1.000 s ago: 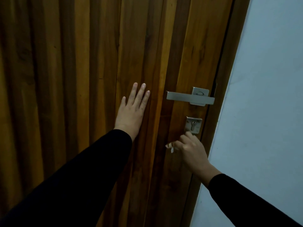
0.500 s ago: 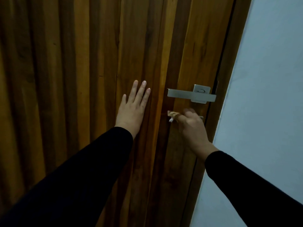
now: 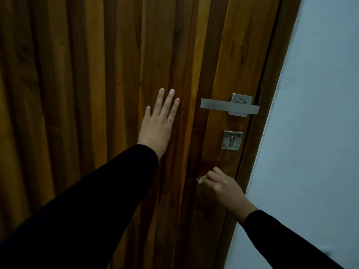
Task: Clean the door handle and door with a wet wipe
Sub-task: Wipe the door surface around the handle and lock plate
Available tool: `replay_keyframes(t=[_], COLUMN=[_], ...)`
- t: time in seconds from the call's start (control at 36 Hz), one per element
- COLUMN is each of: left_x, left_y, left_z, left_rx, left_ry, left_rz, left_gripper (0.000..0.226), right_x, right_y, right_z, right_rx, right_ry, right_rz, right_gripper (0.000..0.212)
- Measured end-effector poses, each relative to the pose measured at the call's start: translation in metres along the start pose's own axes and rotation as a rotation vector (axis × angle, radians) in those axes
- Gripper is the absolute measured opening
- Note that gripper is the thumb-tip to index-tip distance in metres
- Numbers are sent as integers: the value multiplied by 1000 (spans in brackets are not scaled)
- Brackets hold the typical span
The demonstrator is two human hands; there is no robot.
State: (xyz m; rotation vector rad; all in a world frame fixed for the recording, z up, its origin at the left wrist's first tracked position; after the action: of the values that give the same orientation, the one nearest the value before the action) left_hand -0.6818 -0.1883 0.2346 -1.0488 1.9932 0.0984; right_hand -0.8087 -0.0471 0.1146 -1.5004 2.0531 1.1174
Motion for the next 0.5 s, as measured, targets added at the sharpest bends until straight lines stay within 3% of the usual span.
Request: replay_keyframes(t=[0.14, 0.31, 0.36, 0.5], left_x=[-2, -2, -3, -2], left_y=[-1, 0, 0, 0], left_z=[0, 1, 1, 0], left_rx=[7, 2, 0, -7], left_ry=[-5, 1, -4, -7], left_rz=[24, 39, 45, 38], left_gripper=[113, 112, 113, 113], right_x=[7, -31, -45, -37], right_y=[3, 14, 16, 10], right_z=[12, -15, -28, -39], right_rx=[-35, 106, 145, 144], right_ry=[-23, 242, 298, 195], right_rz=[22, -25, -63, -44], right_gripper=[20, 8, 25, 5])
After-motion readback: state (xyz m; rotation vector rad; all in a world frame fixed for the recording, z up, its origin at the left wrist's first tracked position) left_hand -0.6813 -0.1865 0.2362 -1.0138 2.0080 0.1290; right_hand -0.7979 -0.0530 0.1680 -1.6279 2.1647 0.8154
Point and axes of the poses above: each hand's wrist, its own z-axis away from the middle knuckle, its own x-axis out of the palm, y = z × x, the point moved 4 cm from there along -z, towards the middle knuckle
